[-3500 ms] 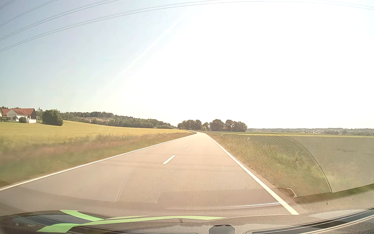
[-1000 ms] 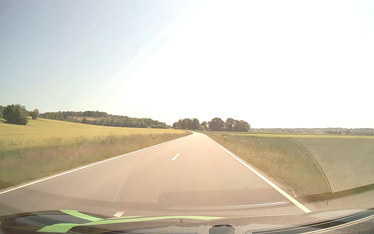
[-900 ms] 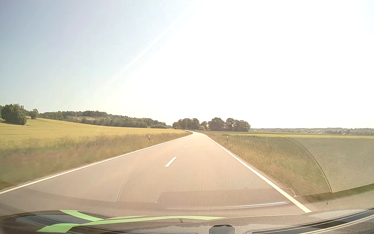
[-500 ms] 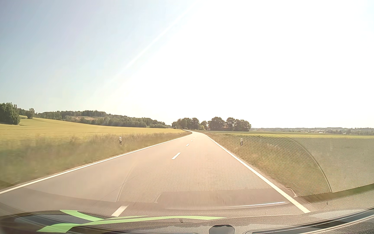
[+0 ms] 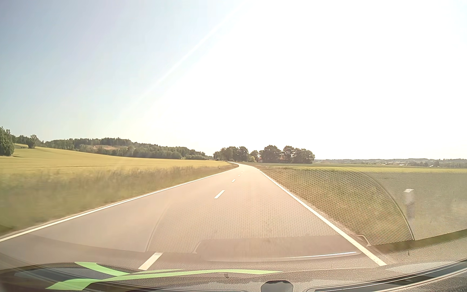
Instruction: Follow the waypoints while adhering to traffic rules and regulations
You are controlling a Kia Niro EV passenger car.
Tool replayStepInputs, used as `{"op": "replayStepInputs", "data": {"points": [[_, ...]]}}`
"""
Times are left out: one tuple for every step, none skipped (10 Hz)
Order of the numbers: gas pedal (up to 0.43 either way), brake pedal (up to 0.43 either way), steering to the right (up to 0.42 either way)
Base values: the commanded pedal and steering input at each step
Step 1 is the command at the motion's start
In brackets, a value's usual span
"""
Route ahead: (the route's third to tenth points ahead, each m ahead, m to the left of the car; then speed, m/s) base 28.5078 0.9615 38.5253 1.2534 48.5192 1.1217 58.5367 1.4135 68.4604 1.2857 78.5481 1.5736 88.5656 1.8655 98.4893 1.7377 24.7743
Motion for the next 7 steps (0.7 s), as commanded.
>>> {"op": "replayStepInputs", "data": {"points": [[0.28,0.0,0.0],[0.28,0.0,0.0],[0.28,0.0,-0.001],[0.28,0.0,-0.003],[0.268,0.0,-0.003],[0.248,0.0,-0.003],[0.24,0.0,-0.003]]}}
